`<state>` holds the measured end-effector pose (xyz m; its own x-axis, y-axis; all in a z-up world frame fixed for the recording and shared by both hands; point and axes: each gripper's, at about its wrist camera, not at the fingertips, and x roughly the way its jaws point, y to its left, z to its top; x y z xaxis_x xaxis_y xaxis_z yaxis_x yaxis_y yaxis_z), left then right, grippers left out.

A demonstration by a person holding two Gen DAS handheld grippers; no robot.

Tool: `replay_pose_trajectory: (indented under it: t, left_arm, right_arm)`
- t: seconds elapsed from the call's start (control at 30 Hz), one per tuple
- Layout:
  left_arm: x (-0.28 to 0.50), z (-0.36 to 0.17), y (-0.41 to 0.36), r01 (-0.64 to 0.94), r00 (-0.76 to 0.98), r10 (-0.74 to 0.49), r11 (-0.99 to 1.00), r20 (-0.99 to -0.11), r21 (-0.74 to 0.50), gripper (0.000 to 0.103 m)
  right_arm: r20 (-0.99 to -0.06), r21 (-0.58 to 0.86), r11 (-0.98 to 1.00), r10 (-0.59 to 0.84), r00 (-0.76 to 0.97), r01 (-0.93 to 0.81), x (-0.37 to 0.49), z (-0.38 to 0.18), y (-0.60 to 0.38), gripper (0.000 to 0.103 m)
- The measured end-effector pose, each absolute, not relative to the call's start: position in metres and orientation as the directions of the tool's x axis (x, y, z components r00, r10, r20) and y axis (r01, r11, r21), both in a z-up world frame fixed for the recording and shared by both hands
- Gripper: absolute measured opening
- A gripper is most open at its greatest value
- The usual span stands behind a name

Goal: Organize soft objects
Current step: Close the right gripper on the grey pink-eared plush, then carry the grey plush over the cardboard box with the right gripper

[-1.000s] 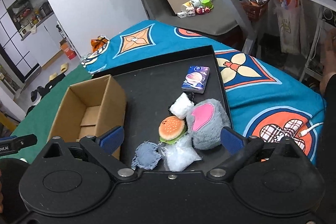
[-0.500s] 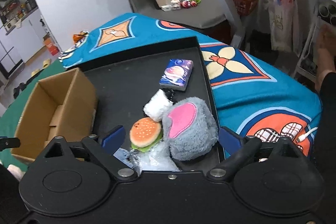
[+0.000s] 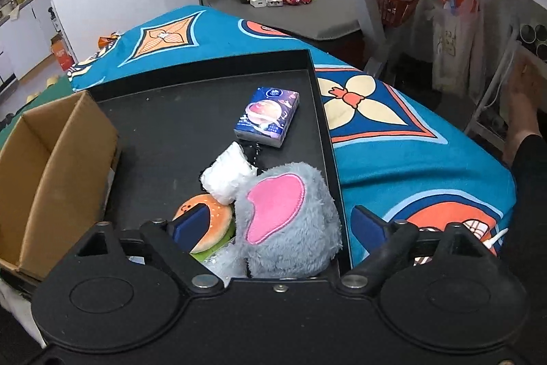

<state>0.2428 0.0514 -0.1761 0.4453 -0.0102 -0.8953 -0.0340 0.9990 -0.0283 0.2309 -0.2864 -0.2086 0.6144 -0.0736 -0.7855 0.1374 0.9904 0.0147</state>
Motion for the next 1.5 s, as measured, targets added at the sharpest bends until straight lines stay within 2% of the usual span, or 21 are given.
replay_pose_trajectory:
  t: [0.03, 0.1, 0.27, 0.5, 1.07, 1.5]
  left_arm:
    - [0.243, -0.176, 0.05, -0.032, 0.454, -0.001, 0.999, -0.891, -0.018, 0.008]
    - [0.242, -0.176, 0.048, -0.022, 0.472, 0.007, 1.0, -0.882, -0.004, 0.008]
    - [0.24, -0.173, 0.045, -0.01, 0.503, 0.013, 1.0, -0.864, 0.01, 0.008]
    - [0.238, -0.166, 0.038, 0.004, 0.535, 0.027, 0.999, -0.844, 0.034, 0.008]
    - [0.23, -0.163, 0.04, 0.019, 0.547, -0.012, 1.0, -0.837, -0.002, 0.009]
    - [0.227, -0.16, 0.047, 0.016, 0.559, -0.036, 0.999, -0.829, -0.033, 0.01]
  right_arm:
    - [-0.792, -0.004, 0.991, -0.083, 0.604, 0.13, 0.232, -0.211, -0.285, 0.076]
    - [-0.811, -0.03, 0.992, -0.094, 0.578, 0.118, 0.233, -0.216, -0.282, 0.05]
    - [-0.81, -0.038, 0.994, -0.09, 0.579, 0.101, 0.23, -0.213, -0.279, 0.044]
    - [-0.783, -0.021, 0.995, -0.077, 0.617, 0.097, 0.227, -0.199, -0.273, 0.042]
    - [-0.705, -0.036, 0.999, -0.015, 0.709, -0.014, 0.225, -0.158, -0.215, 0.042]
    - [-0.635, -0.015, 0.991, 0.093, 0.767, -0.133, 0.225, -0.121, -0.169, 0.042]
